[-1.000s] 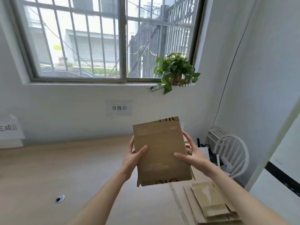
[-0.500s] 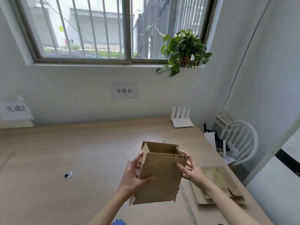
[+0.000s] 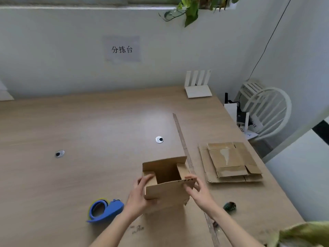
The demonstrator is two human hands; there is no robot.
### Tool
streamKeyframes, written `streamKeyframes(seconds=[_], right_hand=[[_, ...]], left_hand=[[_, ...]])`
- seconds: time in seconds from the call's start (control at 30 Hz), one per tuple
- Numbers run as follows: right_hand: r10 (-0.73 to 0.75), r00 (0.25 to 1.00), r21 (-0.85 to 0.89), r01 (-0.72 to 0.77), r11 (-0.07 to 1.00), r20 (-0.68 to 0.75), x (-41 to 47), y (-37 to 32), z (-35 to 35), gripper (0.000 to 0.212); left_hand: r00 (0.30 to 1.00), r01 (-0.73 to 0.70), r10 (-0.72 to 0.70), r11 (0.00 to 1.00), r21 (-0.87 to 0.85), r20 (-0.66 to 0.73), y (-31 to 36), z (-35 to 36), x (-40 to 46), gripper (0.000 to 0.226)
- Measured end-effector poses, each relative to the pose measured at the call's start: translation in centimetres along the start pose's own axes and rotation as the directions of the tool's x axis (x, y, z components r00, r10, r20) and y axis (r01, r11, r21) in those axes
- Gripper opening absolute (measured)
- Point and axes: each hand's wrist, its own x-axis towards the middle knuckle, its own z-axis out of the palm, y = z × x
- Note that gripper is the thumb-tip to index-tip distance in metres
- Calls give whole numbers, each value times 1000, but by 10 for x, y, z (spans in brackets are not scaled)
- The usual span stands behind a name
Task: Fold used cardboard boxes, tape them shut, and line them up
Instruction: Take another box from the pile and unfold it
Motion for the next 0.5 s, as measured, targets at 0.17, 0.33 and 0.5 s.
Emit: streamKeyframes(seconds=[0.17, 0.33, 0.5], right_hand=[[-48, 999, -180, 45, 983, -13, 2, -3, 10, 19], [-44, 993, -334, 4, 943, -111, 12, -5, 20, 47], [-93, 996, -505, 88, 859, 15, 9, 1, 26, 98]], left_hand=[[997, 73, -76, 995, -75, -30, -13, 2, -11, 81], [973, 111, -142, 979, -168, -180, -6, -3, -21, 64], [964, 151, -172, 982, -116, -203, 4, -8, -28, 113]])
